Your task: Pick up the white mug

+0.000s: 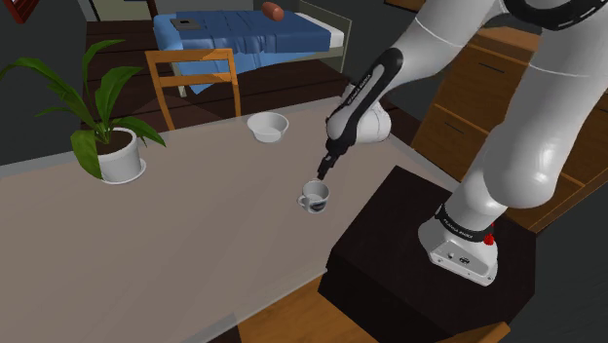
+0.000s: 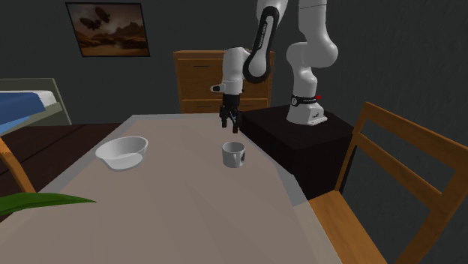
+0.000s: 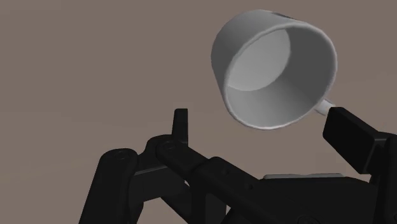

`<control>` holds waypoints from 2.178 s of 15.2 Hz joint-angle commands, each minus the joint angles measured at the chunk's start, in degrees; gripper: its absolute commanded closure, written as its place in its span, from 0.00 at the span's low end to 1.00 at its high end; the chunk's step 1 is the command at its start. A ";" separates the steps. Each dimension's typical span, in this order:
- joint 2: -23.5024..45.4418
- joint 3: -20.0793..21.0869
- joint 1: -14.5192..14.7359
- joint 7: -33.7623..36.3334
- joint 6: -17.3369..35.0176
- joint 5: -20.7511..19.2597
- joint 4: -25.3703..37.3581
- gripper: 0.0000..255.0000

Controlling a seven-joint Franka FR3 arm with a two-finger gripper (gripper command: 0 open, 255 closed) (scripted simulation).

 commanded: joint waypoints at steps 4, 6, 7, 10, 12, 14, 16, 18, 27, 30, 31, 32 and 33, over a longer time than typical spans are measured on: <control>12.15 8.09 -6.37 -9.35 7.32 9.43 5.59 0.00; 14.35 10.12 -8.27 -10.88 8.91 10.65 6.46 0.00; 15.46 11.11 -9.22 -11.55 9.72 11.11 6.89 0.00; 18.84 13.84 -11.96 -13.22 12.18 11.97 8.21 0.00; 20.64 15.10 -13.30 -13.87 13.47 12.10 8.91 0.00; 20.66 15.25 -13.45 -13.91 13.57 12.11 8.84 1.00; 20.67 15.27 -13.50 -13.94 13.59 12.11 8.84 1.00; 20.65 15.26 -13.49 -13.93 13.58 12.10 8.84 1.00; 16.11 11.62 -9.70 -12.02 10.18 11.47 7.16 1.00; 12.79 8.53 -6.71 -10.07 7.72 10.15 5.89 1.00; 11.70 7.44 -5.69 -9.31 6.91 9.54 5.47 1.00; 10.62 6.33 -4.67 -8.49 6.12 8.83 5.06 1.00; 9.54 5.20 -3.66 -7.63 5.34 8.03 4.65 1.00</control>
